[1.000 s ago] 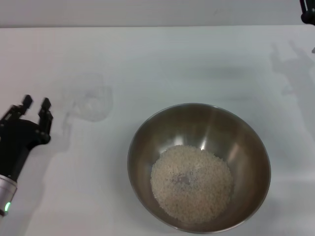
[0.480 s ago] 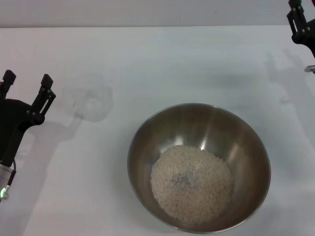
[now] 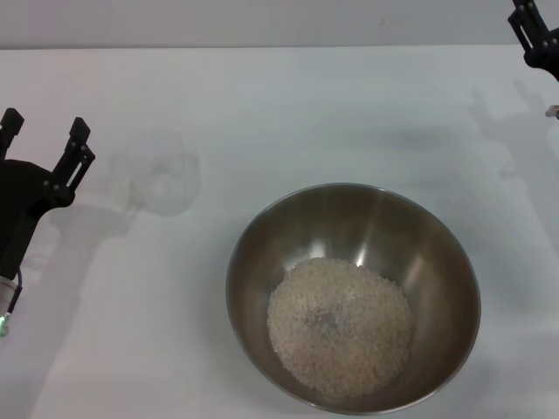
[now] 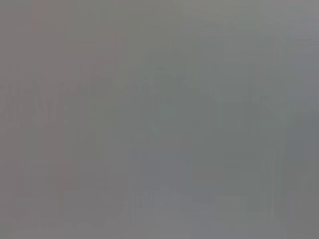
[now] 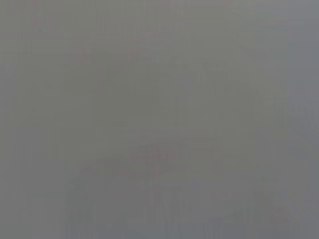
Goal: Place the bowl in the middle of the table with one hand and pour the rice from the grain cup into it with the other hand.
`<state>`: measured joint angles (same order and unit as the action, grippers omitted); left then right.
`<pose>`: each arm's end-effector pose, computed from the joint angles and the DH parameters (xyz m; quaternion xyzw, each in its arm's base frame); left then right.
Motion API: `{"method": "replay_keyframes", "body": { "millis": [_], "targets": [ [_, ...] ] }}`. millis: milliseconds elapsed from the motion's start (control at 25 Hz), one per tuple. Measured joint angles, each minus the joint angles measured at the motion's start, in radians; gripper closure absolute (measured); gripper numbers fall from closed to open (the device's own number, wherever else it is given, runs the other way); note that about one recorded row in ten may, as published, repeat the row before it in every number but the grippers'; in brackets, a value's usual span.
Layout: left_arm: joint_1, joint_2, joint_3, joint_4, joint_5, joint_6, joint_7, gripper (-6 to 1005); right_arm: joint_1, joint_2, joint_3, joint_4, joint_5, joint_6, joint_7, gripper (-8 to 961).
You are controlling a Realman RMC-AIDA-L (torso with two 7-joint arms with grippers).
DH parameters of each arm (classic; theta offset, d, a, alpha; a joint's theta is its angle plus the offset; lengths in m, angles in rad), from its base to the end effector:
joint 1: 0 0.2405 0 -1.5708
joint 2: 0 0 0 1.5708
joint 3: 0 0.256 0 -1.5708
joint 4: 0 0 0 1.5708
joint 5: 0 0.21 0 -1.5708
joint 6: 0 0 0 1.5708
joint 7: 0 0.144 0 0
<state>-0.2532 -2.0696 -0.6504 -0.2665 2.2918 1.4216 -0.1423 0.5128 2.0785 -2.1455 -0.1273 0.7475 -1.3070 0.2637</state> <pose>-0.3162 0.2646 -0.0260 -0.7027 -0.1890 -0.3763 0.5735 0.2953 0.3529 0.0093 -0.6596 0.1997 0.3994 0.6046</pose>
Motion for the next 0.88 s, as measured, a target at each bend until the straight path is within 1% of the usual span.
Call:
{"method": "replay_keyframes", "body": {
  "millis": [80, 320, 480, 880],
  "targets": [
    [-0.006, 0.0, -0.011, 0.006, 0.0, -0.006, -0.001, 163, 0.009, 0.0, 0.001, -0.003, 0.0, 0.004, -0.008, 227],
    [-0.015, -0.004, -0.069, 0.004, -0.002, -0.037, -0.012, 163, 0.034, 0.0, 0.003, -0.036, 0.001, 0.008, -0.031, 227],
    [-0.016, -0.005, -0.074, -0.006, -0.002, -0.036, -0.012, 163, 0.049, 0.001, 0.001, -0.071, -0.003, 0.008, -0.034, 227],
    [-0.032, -0.005, -0.096, -0.012, -0.002, -0.021, 0.009, 163, 0.059, 0.004, -0.008, -0.087, -0.004, 0.011, -0.035, 228]
  ]
}}
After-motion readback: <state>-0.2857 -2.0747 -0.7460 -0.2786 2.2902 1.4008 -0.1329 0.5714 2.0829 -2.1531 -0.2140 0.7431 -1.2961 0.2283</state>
